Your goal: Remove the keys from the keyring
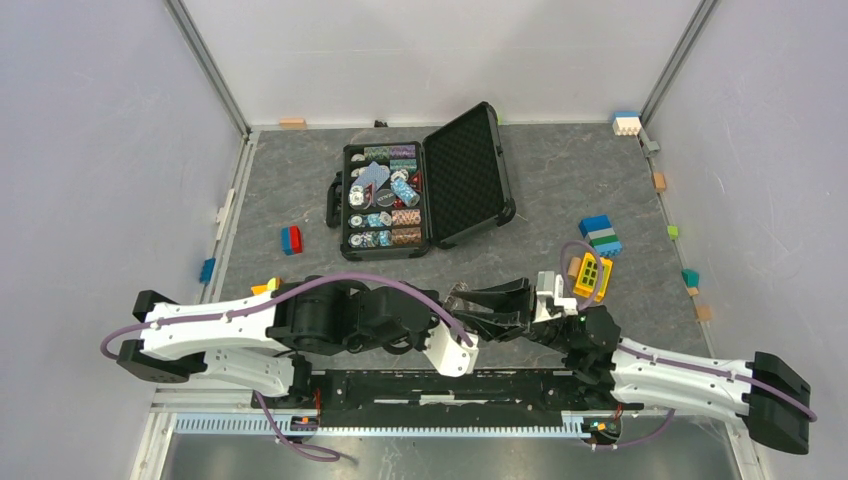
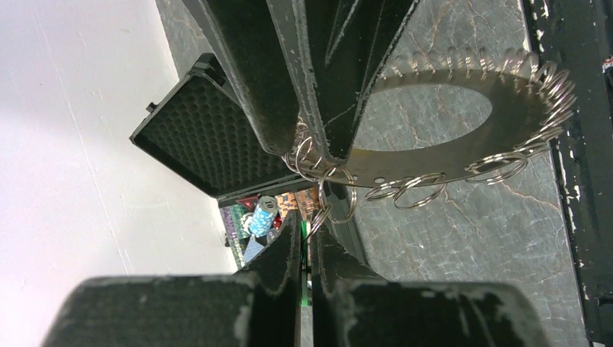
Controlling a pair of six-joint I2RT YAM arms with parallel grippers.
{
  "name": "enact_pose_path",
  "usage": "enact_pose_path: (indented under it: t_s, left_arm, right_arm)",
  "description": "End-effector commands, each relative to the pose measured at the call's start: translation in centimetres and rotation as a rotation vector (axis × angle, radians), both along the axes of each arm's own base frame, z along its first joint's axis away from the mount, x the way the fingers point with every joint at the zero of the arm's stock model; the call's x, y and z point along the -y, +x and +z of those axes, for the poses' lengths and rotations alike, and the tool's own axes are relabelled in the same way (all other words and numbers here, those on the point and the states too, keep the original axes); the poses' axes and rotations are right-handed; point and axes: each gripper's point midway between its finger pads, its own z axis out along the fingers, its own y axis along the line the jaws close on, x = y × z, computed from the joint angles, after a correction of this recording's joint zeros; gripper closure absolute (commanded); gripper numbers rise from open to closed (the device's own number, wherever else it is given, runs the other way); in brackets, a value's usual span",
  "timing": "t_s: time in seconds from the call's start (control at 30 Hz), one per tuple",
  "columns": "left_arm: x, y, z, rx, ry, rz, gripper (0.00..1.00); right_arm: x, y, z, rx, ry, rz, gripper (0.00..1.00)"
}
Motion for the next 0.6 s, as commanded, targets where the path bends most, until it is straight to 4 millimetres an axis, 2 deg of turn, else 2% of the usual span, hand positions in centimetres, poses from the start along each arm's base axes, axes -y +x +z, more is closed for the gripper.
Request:
enact_pose_path:
  t_s: [0.0,0.23,0.57]
  left_arm:
    - [0.7,0.2,2.1,-0.004,-0.094,0.039,0.98]
    - [0.6,1.0,2.3,0.016,-0.1,0.107,0.98]
    - [0.4,2.2,1.8,0.024,-0.027,0.246,0.98]
  right_arm:
    - [0.9,0.7,1.9,0.029,0.03,-0.064,0.55]
    - [2.0,1.4,1.1,0.044,-0.026,-0.13,0.5]
    - [1.7,0.2,1.1,-0.025,0.007,-0.044,0.25]
